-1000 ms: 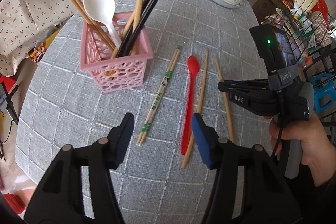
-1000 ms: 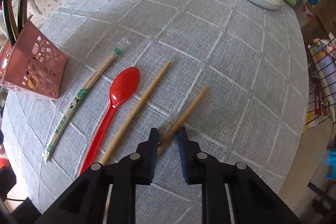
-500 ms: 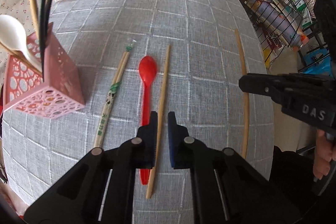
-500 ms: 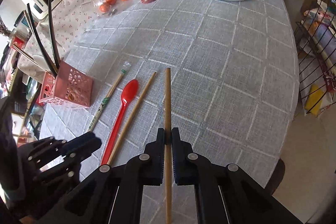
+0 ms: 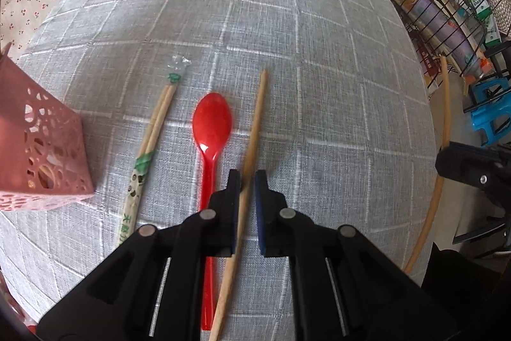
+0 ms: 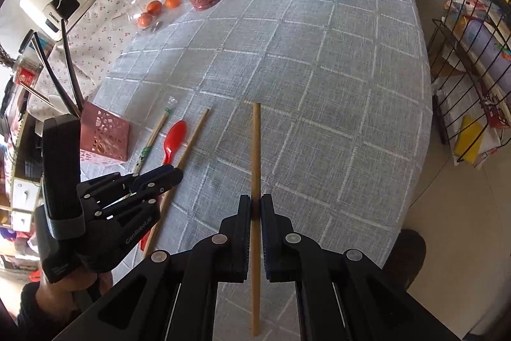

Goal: Organize utensils
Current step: 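Grasp another wooden chopstick with the left gripper while the right gripper lifts its chopstick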

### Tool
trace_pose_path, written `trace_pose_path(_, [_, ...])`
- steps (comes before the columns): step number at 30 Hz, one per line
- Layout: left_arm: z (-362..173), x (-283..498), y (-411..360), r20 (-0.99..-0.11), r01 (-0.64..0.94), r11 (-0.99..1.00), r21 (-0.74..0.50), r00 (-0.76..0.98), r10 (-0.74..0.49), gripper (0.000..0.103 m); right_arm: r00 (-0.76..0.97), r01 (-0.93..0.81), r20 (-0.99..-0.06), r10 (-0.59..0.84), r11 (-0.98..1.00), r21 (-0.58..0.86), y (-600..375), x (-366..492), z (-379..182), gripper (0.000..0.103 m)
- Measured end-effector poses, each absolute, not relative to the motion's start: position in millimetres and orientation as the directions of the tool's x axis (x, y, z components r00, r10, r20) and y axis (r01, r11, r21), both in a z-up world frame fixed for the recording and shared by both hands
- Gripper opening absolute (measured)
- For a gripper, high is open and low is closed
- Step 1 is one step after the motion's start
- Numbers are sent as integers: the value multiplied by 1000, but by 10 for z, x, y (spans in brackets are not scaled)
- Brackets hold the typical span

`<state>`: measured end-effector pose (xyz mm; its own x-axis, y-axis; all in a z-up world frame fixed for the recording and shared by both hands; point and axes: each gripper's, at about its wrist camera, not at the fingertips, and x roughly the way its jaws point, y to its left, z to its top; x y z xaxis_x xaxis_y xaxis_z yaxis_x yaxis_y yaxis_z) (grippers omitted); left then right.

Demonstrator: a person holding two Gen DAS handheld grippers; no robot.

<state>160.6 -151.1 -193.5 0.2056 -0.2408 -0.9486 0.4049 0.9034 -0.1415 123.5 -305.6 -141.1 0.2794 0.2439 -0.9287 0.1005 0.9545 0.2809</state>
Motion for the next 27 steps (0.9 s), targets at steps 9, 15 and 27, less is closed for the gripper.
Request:
trace_pose_path(9, [-1900,1602,-1578,-941,405,910,-88,267,-210,7,281,82,-926,252,955,285,-2951,1214,-1390,6])
trace_pose_path(15, [-1644,1475,-1466,-920,415,903,-113,300,-253,7,312,58,-917,250,958,281,-2944,1147,-1271,6])
trace_pose_path(27, [-1005,1102,-1033,-848,427,894,-135,417,-328,7,426,0,-870,250,961,276,-2769,971,-857,6])
